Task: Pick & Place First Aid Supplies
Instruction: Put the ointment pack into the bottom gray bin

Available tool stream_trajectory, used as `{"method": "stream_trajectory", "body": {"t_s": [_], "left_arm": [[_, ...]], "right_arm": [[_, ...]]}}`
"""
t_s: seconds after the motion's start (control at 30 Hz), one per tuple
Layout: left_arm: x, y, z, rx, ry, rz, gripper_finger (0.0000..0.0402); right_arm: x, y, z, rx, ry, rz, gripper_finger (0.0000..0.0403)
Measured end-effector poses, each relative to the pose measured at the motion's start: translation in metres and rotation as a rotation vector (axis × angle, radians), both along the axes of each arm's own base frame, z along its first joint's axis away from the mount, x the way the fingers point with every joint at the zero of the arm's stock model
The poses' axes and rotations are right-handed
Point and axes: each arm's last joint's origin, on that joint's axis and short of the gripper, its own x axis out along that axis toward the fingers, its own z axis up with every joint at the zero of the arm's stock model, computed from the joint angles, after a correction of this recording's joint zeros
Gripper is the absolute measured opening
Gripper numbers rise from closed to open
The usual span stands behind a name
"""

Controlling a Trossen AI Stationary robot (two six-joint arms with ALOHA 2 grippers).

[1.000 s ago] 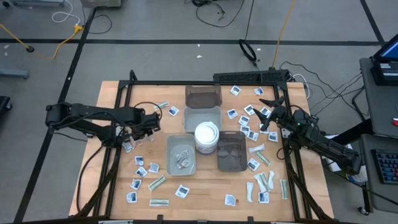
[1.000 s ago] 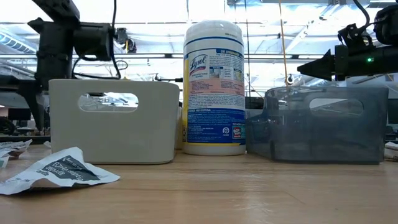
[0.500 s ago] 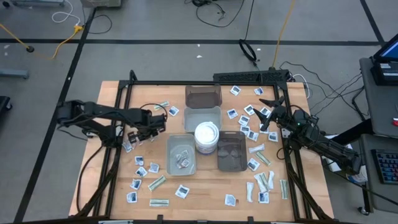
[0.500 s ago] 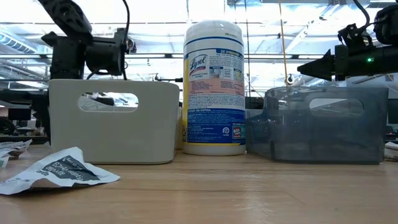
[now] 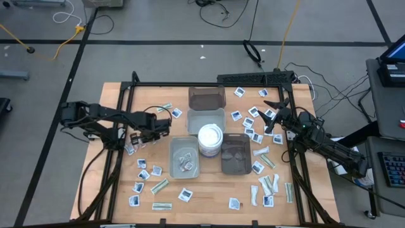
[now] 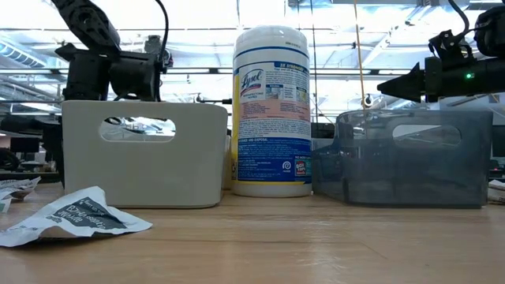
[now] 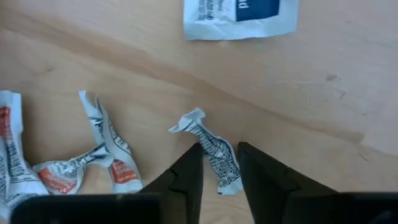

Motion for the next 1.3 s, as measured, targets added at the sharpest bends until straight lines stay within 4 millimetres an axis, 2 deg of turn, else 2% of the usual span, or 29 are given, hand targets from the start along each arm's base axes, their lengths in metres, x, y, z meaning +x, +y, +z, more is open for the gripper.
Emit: {"method": "stream_trajectory", "body": {"t_s": [0.23, 0.3, 0.57, 0.87, 1.13, 1.3], "left_arm": [[0.000, -0.006, 0.002, -0.034, -0.020, -0.041, 0.0016], [0.000, -0.009, 0.005, -0.054, -0.040, -0.058, 0.0006], [-0.005, -0.019, 0.026, -0.098, -0.151, -0.139, 0.0011], [-0.001, -0.029, 0.073, -0.097, -0.101, -0.282, 0.0014], [0.007, -0.033, 0.111, -0.038, -0.143, -0.376, 0.0010], [0.008, -0.033, 0.119, -0.030, -0.157, -0.403, 0.0004]], "right_arm": [[0.000, 0.000, 0.000, 0.000, 0.000, 0.000, 0.0263], [0.000, 0.000, 0.000, 0.000, 0.000, 0.000, 0.0263], [0.000, 0.000, 0.000, 0.000, 0.000, 0.000, 0.0263], [0.000, 0.000, 0.000, 0.000, 0.000, 0.000, 0.0263], [0.000, 0.000, 0.000, 0.000, 0.000, 0.000, 0.0263], [0.000, 0.000, 0.000, 0.000, 0.000, 0.000, 0.0263]]}}
